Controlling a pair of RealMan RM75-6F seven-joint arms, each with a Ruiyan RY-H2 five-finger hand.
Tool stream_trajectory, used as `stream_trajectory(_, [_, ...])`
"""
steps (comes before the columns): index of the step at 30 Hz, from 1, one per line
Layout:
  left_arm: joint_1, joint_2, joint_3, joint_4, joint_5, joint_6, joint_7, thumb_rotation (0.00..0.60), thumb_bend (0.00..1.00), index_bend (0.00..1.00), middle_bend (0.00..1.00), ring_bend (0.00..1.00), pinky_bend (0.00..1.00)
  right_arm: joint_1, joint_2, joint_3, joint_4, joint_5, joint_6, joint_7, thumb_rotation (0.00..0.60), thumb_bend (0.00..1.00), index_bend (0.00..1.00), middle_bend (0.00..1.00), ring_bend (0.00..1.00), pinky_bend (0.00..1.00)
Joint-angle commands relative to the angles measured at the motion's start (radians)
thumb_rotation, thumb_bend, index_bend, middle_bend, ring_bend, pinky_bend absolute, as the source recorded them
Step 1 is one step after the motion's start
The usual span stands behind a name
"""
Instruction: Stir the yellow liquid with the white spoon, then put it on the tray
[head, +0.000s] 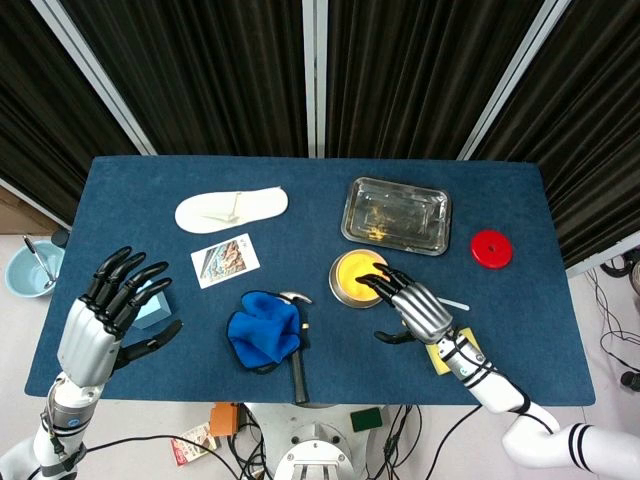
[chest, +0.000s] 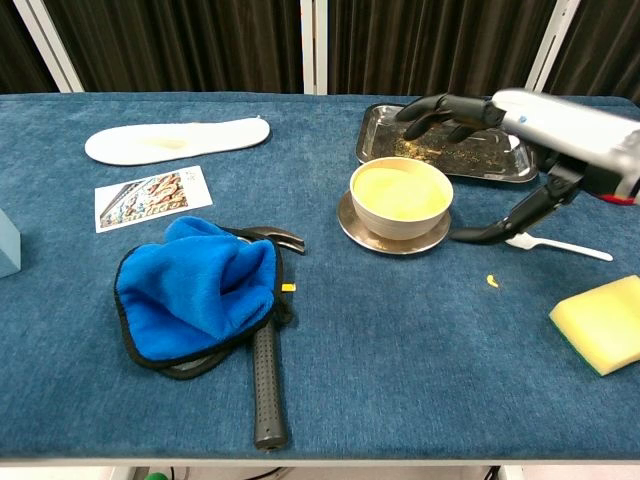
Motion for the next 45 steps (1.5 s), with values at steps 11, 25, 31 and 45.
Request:
stream_trajectory(11, [0.026, 0.021, 0.061, -0.005, -0.077, -0.083, 0.036, 0.600, 0.17, 0.18, 0.17, 0.11, 0.12, -0.092, 0.094, 0.013, -0.069, 0.255, 0.008, -0.296, 0.600, 0.20, 0.15, 0.18, 0.04, 0.19])
stream_trajectory(25, [0.065, -0.002, 0.098, 0.086, -0.153, -0.087, -0.036, 0.600, 0.17, 0.18, 0.17, 0.11, 0.12, -0.115, -0.010, 0.004, 0.076, 0.482, -0.028, -0.529, 0.600, 0.33, 0.41, 0.19, 0.04, 0.19])
stream_trajectory(31, [0.065, -0.009, 0.100, 0.093, -0.156, -0.089, -0.041, 0.600, 0.17, 0.18, 0.17, 0.11, 0.12, -0.113, -0.046, 0.009, 0.143, 0.493, -0.046, -0.511, 0.600, 0.35, 0.46, 0.20, 0.04, 0.19])
stream_trajectory(45, [0.067, -0.012, 0.100, 0.100, -0.163, -0.089, -0.044, 0.600, 0.17, 0.18, 0.17, 0.11, 0.12, -0.099, -0.090, 0.024, 0.224, 0.474, -0.079, -0.447, 0.600, 0.39, 0.52, 0.23, 0.04, 0.19])
